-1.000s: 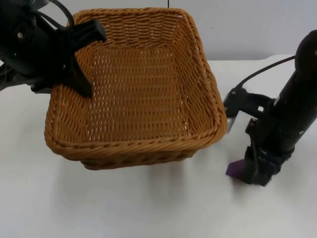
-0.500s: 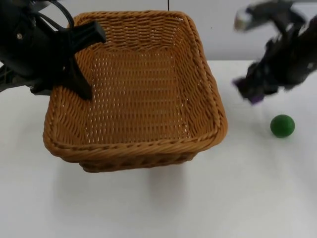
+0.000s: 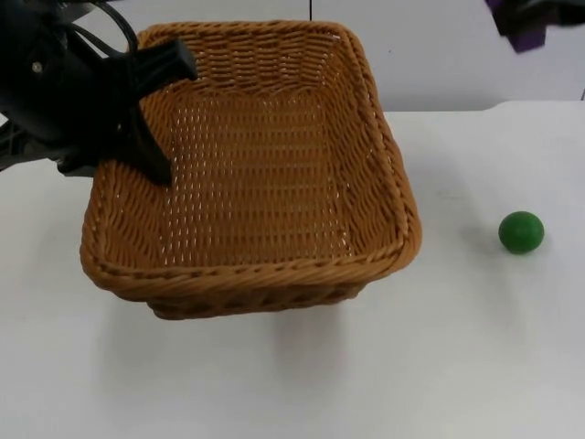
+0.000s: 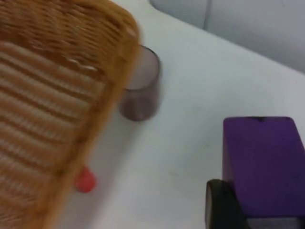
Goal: Pick up the basket with the left hand and place the triangular block into the basket with the right hand.
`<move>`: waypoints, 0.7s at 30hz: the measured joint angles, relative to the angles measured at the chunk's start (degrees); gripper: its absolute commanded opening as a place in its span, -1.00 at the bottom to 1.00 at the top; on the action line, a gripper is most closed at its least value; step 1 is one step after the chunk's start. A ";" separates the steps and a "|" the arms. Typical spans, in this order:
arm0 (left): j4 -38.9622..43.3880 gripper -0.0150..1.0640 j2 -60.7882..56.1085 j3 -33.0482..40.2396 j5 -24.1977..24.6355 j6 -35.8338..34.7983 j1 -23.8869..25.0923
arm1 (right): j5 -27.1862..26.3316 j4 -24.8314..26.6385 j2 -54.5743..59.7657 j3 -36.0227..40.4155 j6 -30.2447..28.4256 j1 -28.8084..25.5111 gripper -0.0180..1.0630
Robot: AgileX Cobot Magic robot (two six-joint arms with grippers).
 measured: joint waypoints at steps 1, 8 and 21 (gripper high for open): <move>0.00 -0.97 0.00 0.00 0.10 0.00 0.00 | 0.61 0.00 -1.21 0.00 0.08 1.29 -0.97; -0.12 -0.97 0.00 0.00 1.77 0.00 0.00 | 1.38 0.00 -2.93 -1.03 4.21 10.05 -0.97; -2.28 -0.97 0.00 0.00 4.61 2.45 -2.49 | 1.25 -1.78 9.66 -11.18 8.64 18.03 -0.97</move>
